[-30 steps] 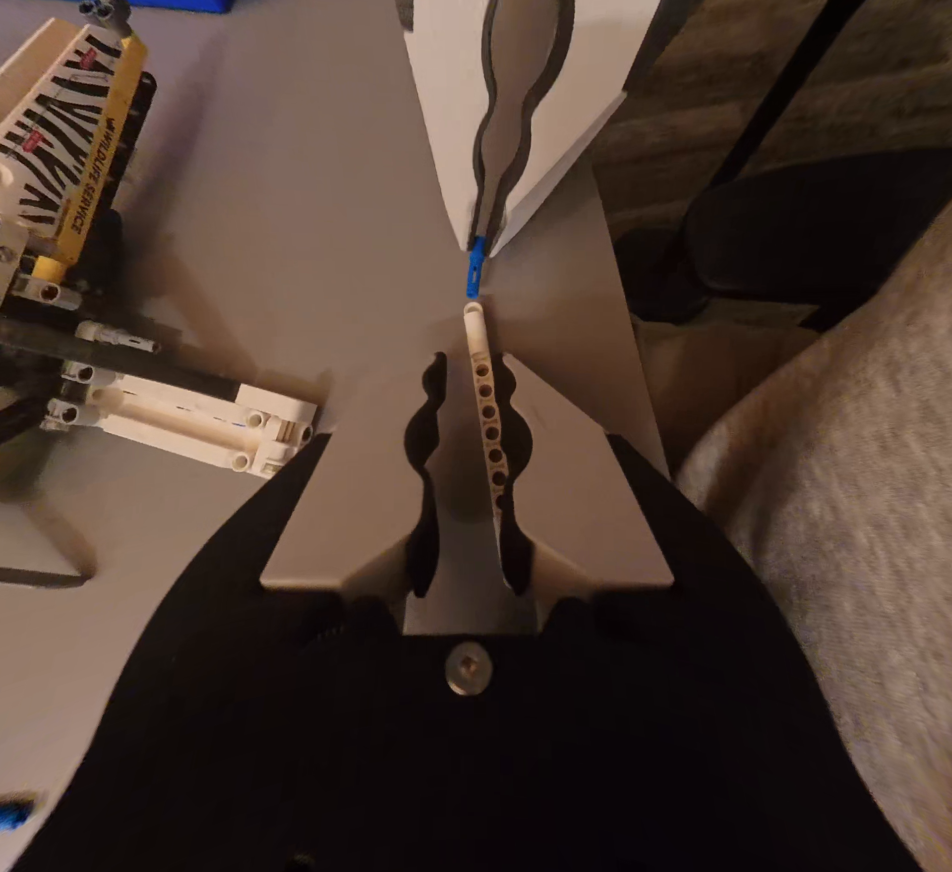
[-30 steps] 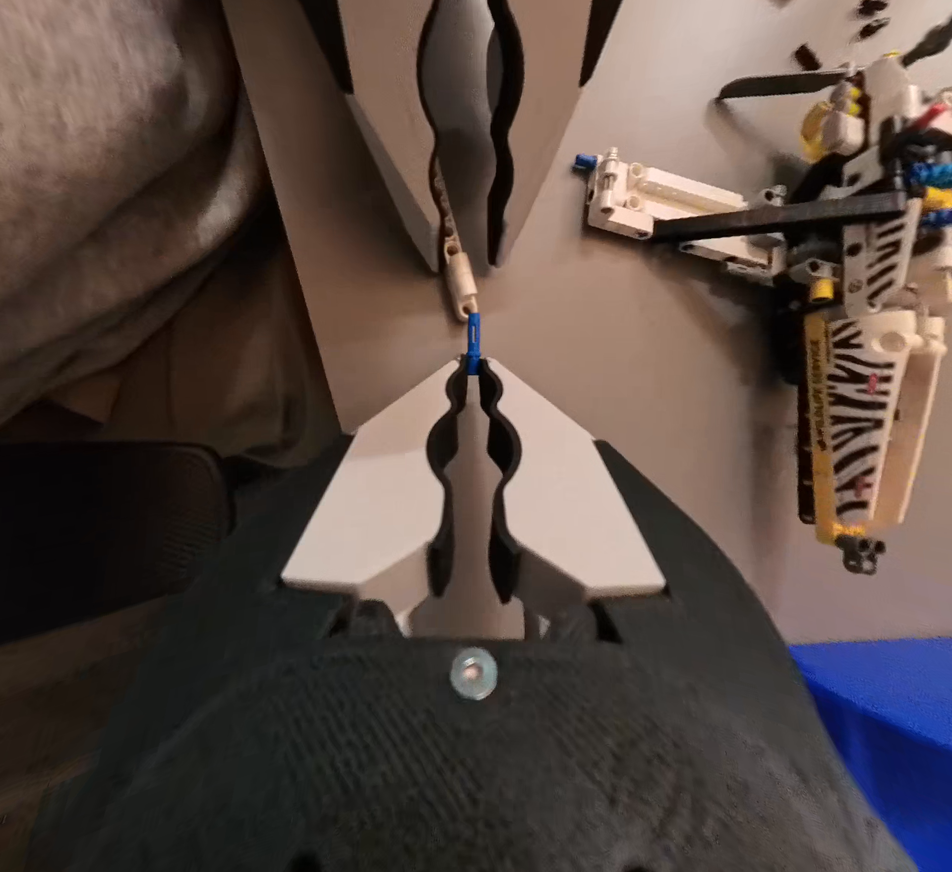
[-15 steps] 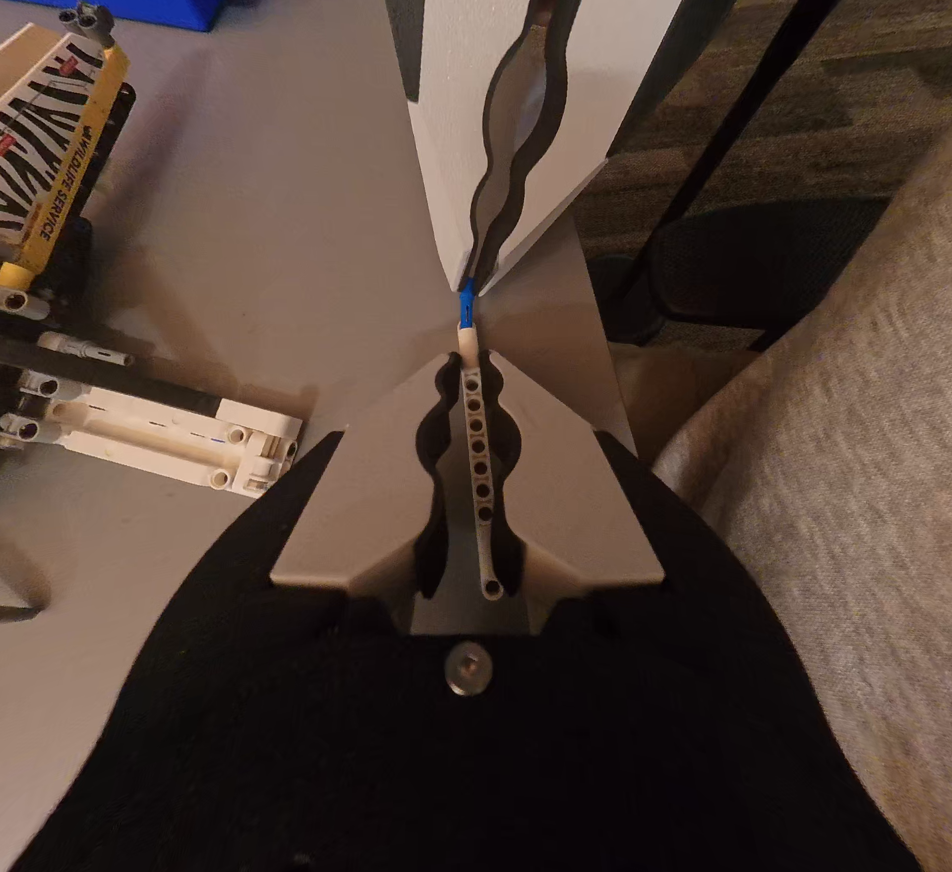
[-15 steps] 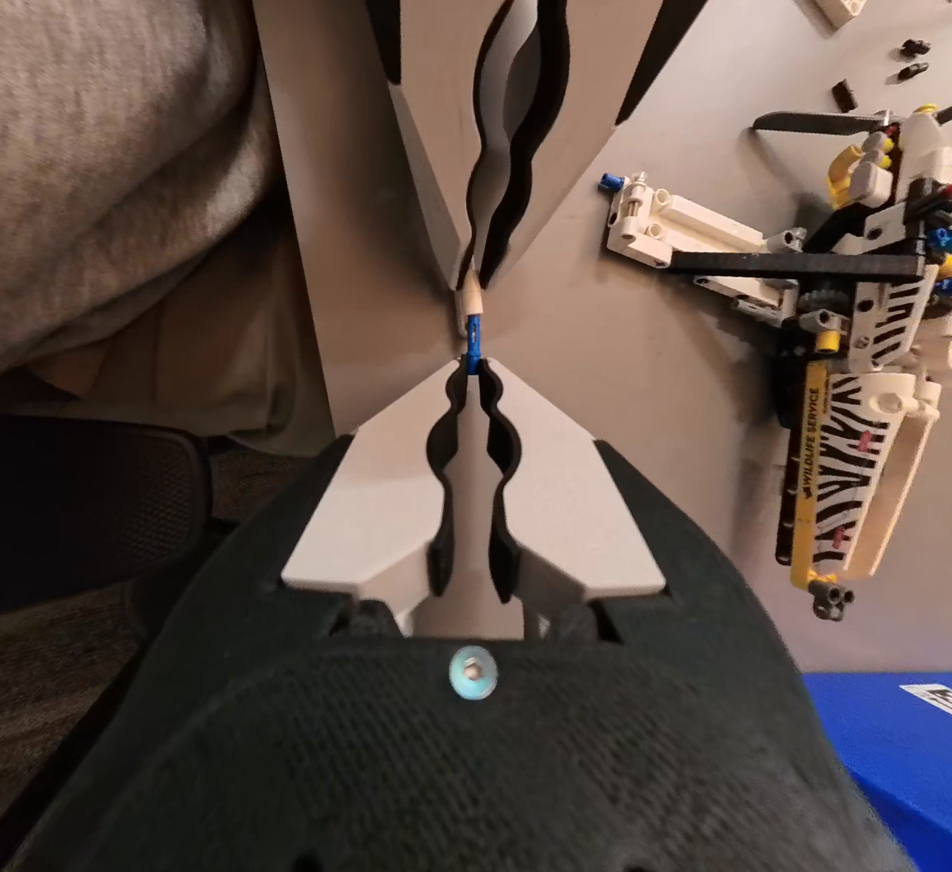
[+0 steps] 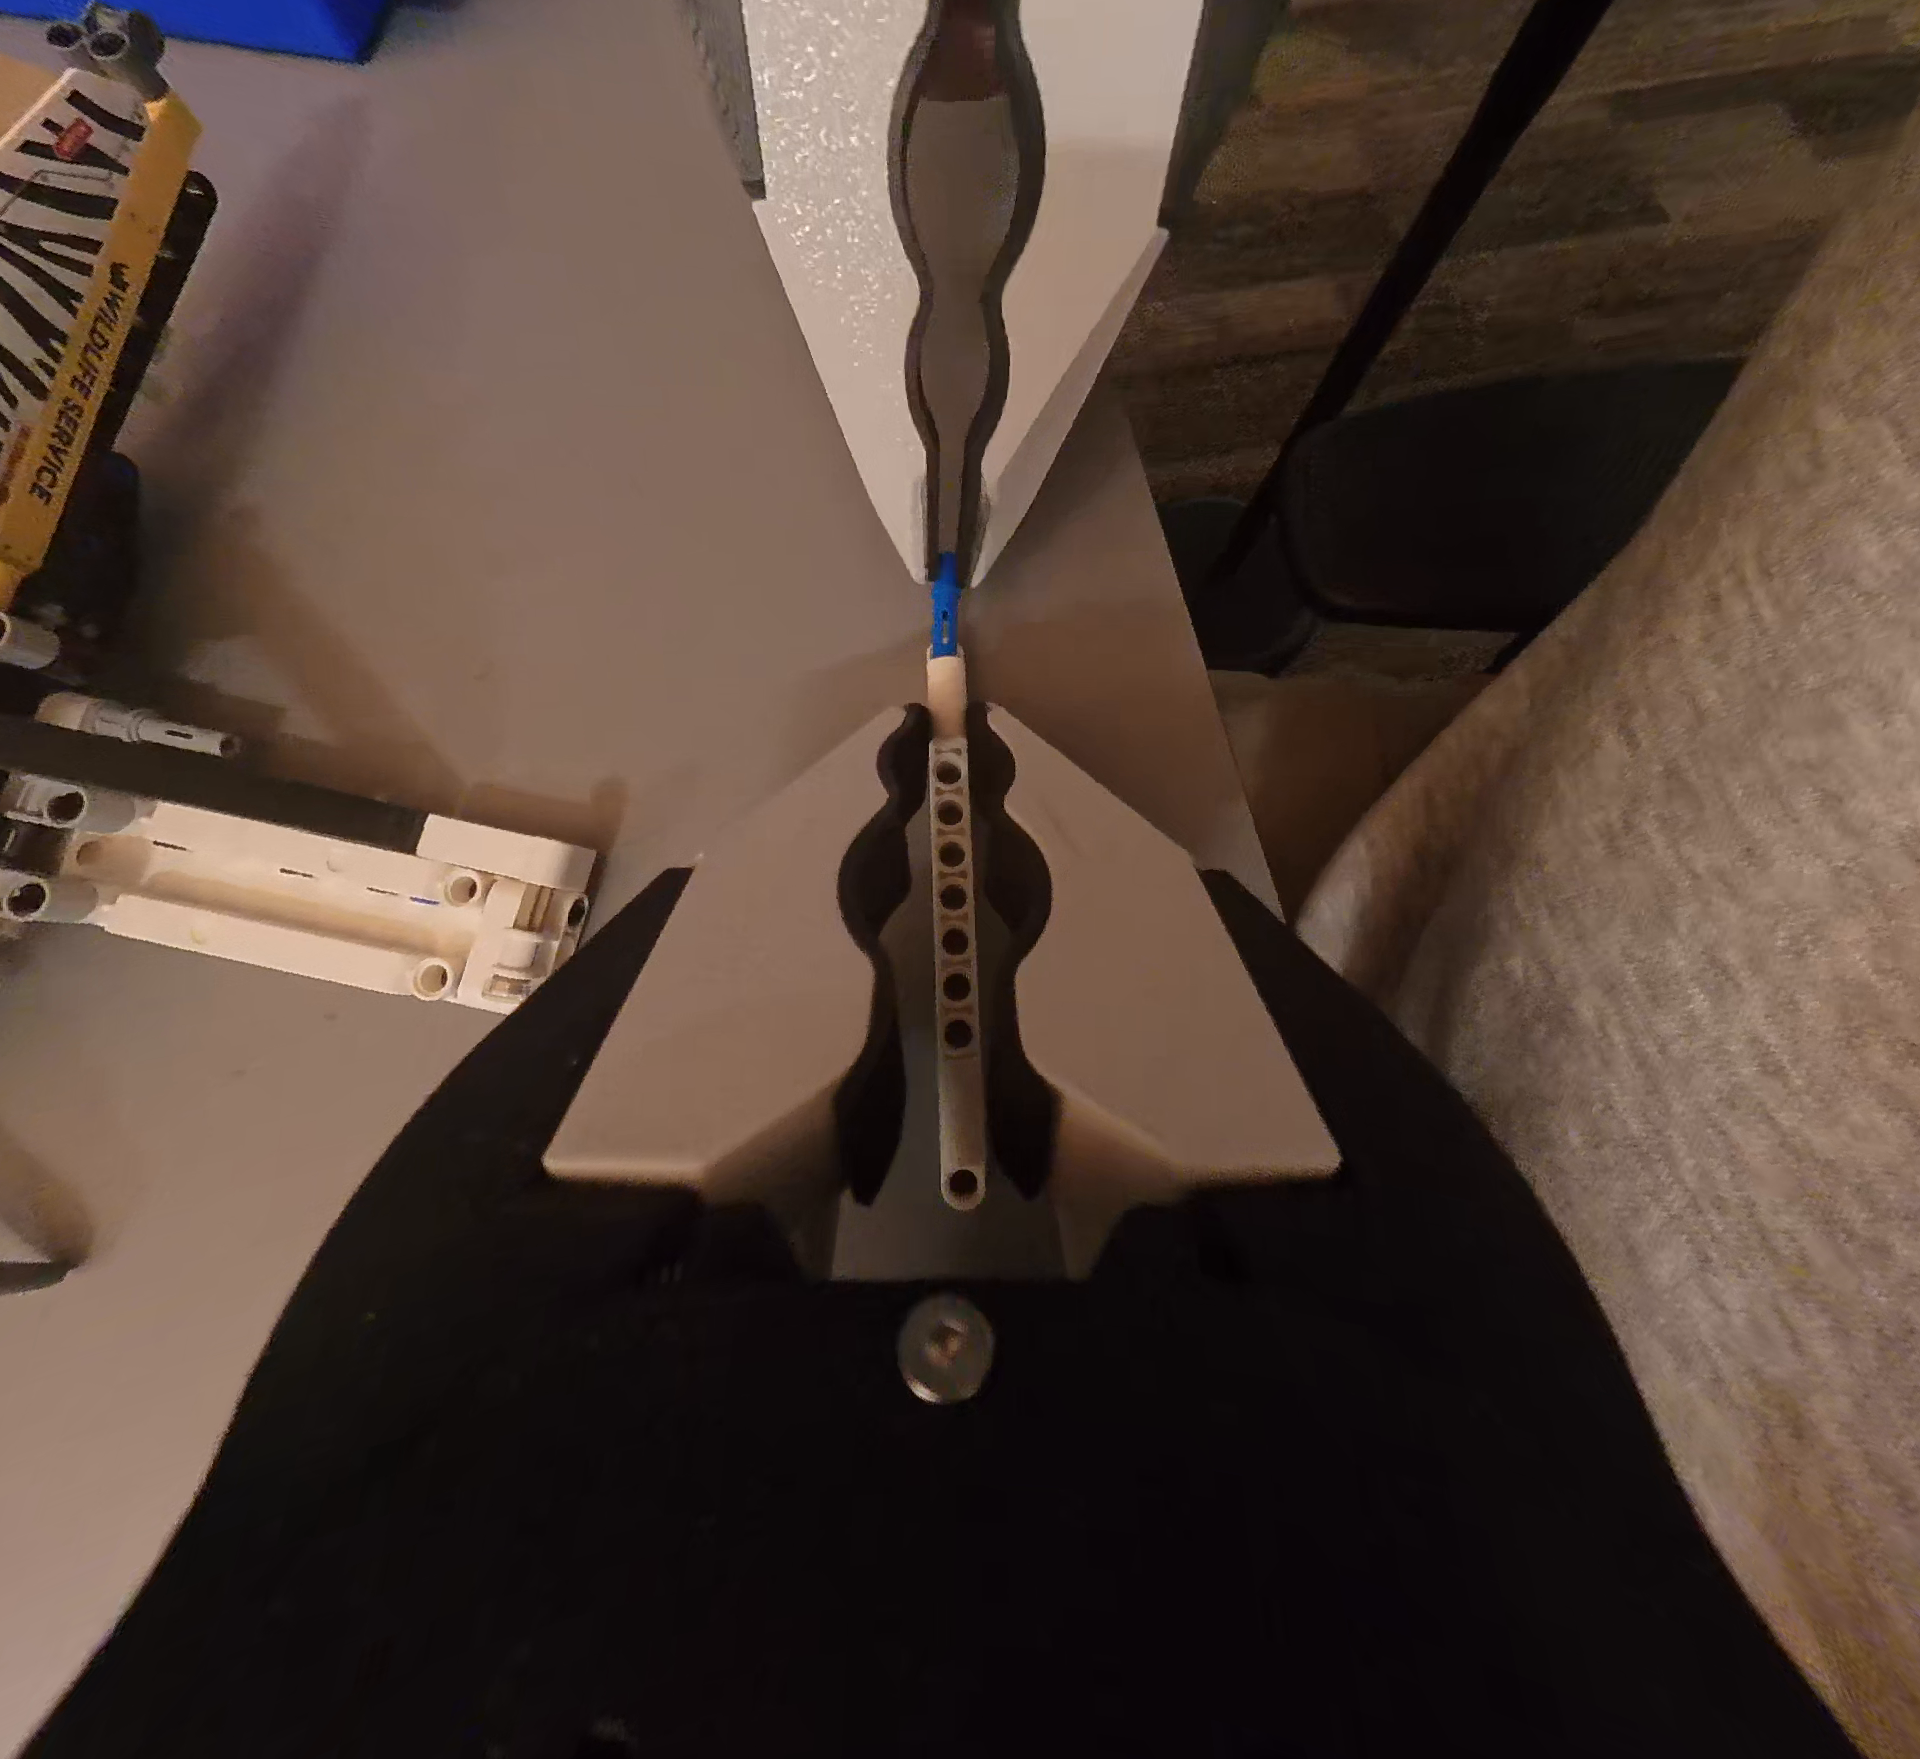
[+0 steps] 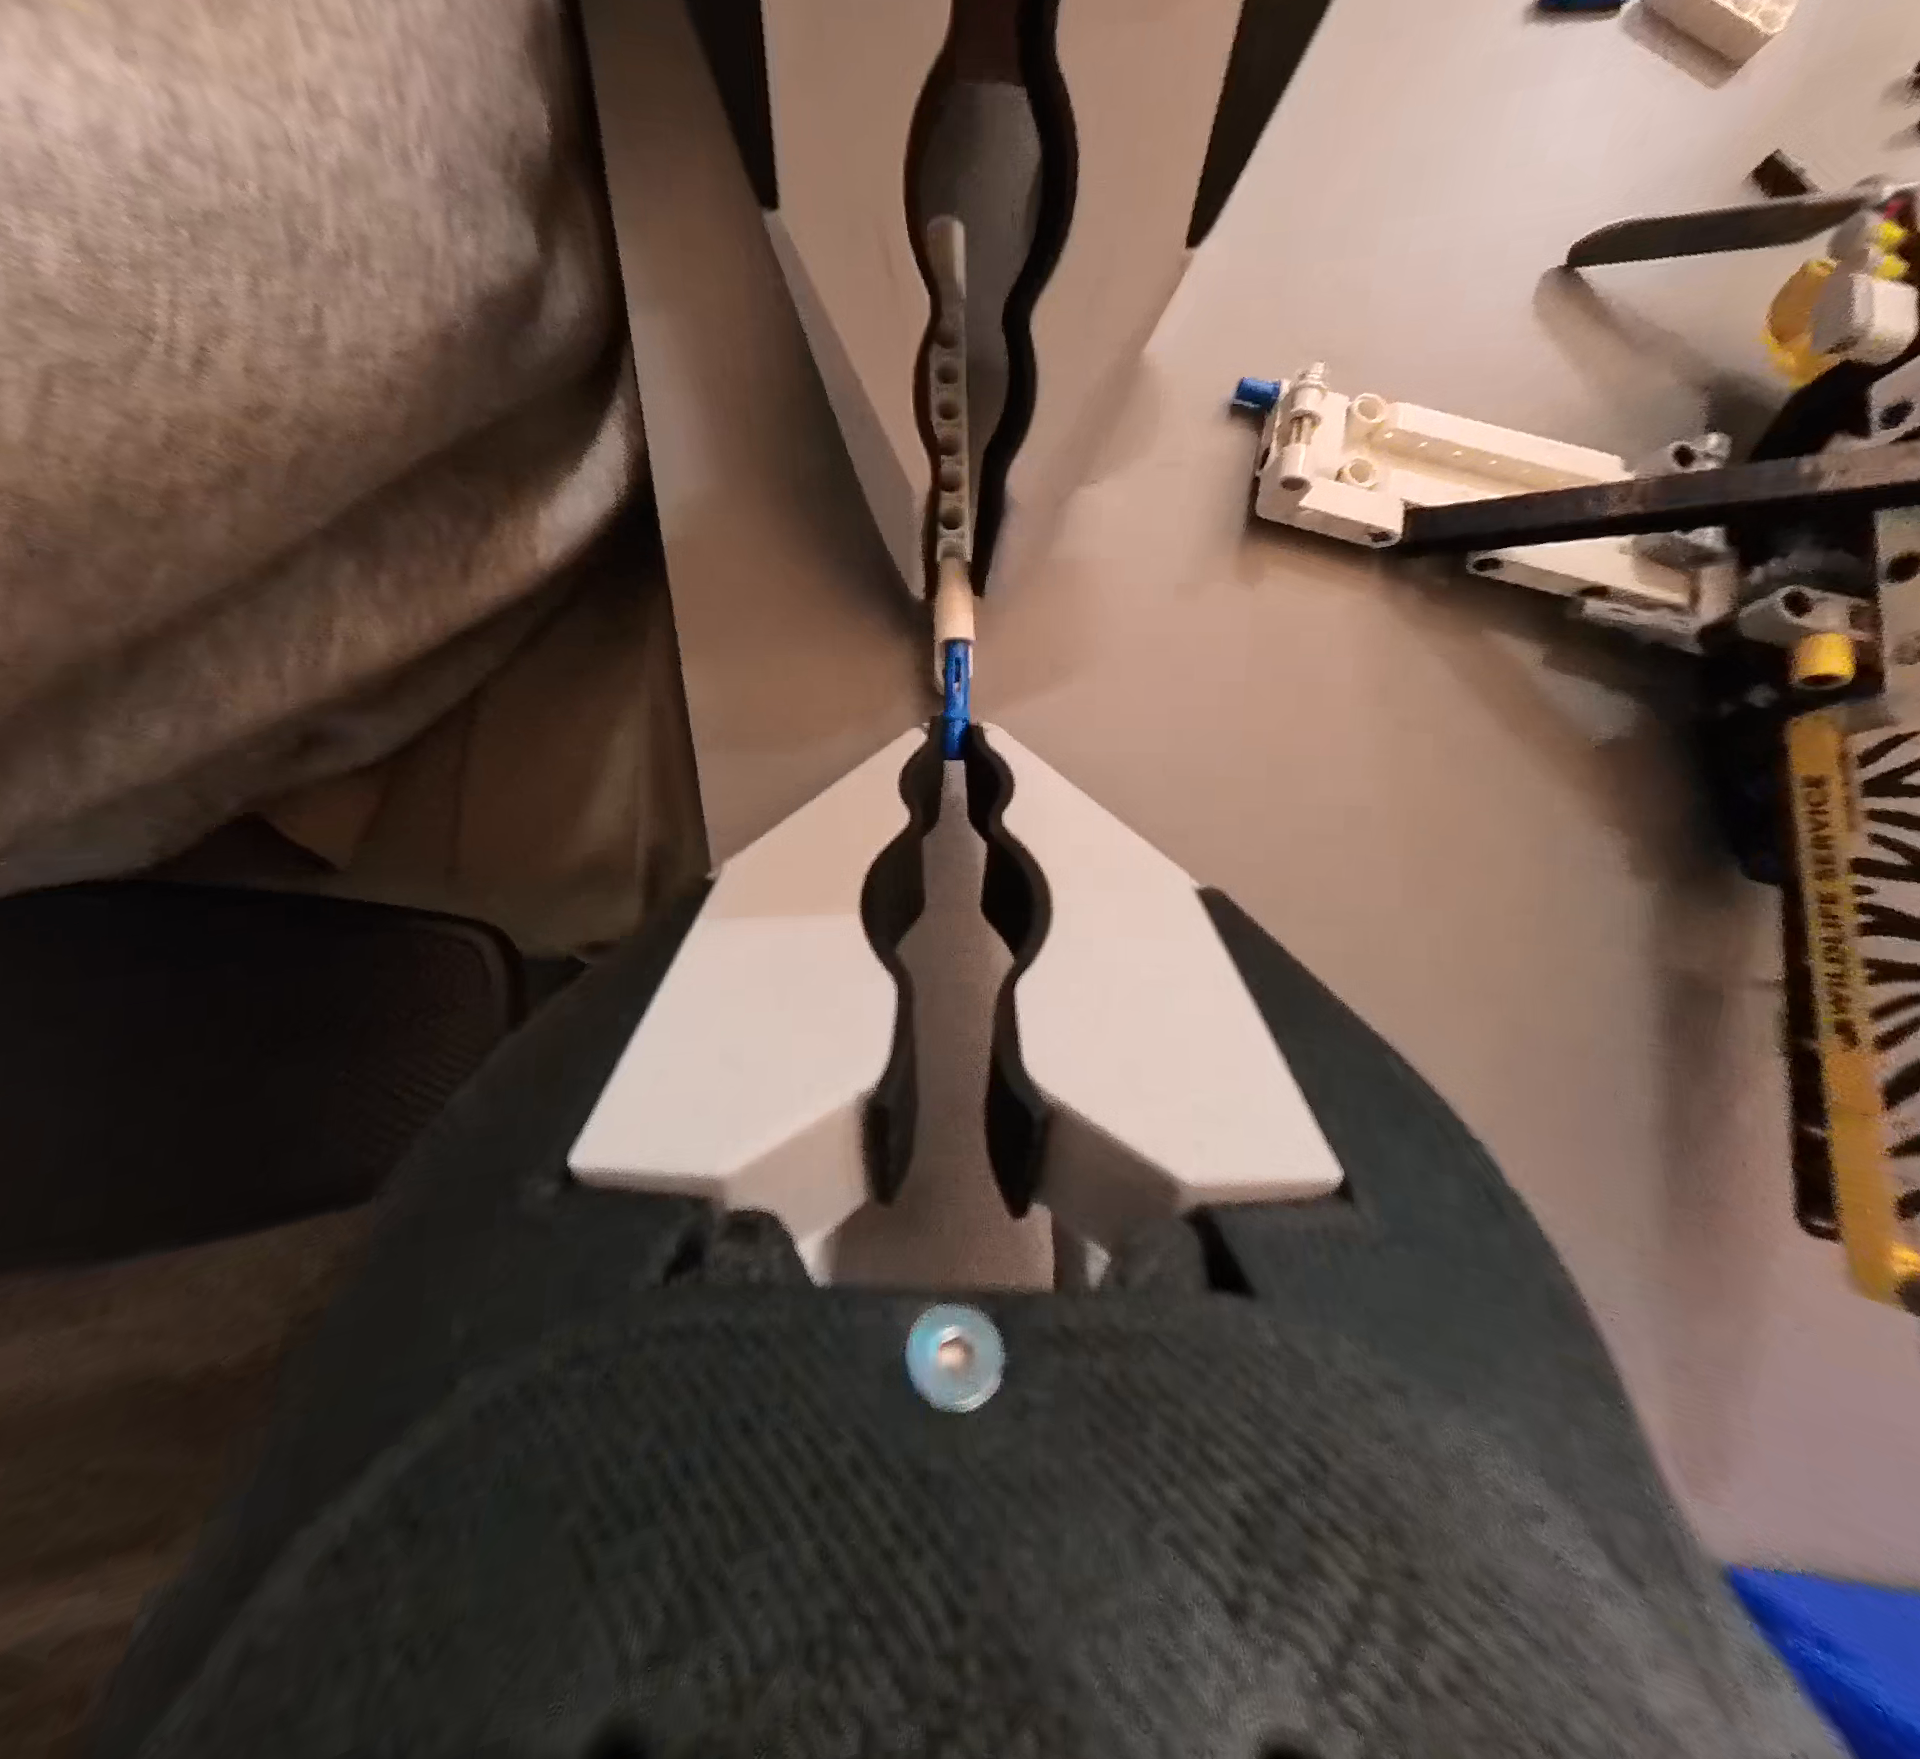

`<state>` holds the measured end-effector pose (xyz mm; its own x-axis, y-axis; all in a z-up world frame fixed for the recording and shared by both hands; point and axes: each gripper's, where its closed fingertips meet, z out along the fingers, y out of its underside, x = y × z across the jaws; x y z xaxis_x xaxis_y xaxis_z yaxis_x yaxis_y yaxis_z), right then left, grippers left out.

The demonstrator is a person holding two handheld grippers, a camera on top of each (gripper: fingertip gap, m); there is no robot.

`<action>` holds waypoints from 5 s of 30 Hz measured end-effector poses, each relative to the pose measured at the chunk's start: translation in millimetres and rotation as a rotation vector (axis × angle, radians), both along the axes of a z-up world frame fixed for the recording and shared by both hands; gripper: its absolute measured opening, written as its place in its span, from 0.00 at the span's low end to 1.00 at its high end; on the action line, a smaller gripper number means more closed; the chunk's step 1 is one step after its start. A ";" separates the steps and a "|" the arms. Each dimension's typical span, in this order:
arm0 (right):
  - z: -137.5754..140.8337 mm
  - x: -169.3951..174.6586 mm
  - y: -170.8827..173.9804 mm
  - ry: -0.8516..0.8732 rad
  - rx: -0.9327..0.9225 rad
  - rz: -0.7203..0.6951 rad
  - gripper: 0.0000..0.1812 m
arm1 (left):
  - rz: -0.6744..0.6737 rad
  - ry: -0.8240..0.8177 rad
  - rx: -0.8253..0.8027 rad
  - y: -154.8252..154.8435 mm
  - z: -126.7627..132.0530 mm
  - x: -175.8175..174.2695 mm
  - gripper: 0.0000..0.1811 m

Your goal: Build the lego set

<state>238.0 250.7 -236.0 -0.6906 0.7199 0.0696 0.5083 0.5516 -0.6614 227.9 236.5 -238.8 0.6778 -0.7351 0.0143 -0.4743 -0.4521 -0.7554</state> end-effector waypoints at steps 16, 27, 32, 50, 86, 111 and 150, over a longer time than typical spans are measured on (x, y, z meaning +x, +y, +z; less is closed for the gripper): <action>1.6 0.3 -7.6 0.010 -0.263 -0.018 0.01 | -0.048 -0.040 -0.049 -5.0 -0.5 -1.2 0.03; 2.1 0.9 -9.8 0.059 -0.213 0.012 0.01 | -0.077 -0.014 -0.067 -7.6 -0.8 -0.6 0.03; 2.5 1.4 -10.5 0.053 -0.222 0.017 0.01 | -0.082 -0.021 -0.070 -8.0 -0.7 -0.1 0.03; 6.9 1.5 -11.7 0.031 -0.287 -0.008 0.01 | -0.091 -0.035 -0.079 -9.0 -0.8 1.1 0.03; 6.1 -8.0 -20.4 -0.052 -0.370 -0.012 0.00 | -0.101 -0.017 -0.039 -10.6 -1.9 13.7 0.04; 87.2 160.4 134.2 0.642 -0.239 -1.167 0.10 | 0.139 -0.048 0.113 11.3 42.6 -15.3 0.29; -613.8 250.1 258.2 -0.025 0.030 -1.833 0.23 | 0.356 0.204 -0.030 127.0 -6.7 18.6 0.24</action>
<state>488.1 508.9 -849.9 0.8718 0.4799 0.0984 0.4226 -0.6351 -0.6466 246.4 363.5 -245.6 0.8809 -0.4554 -0.1292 -0.4232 -0.6355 -0.6458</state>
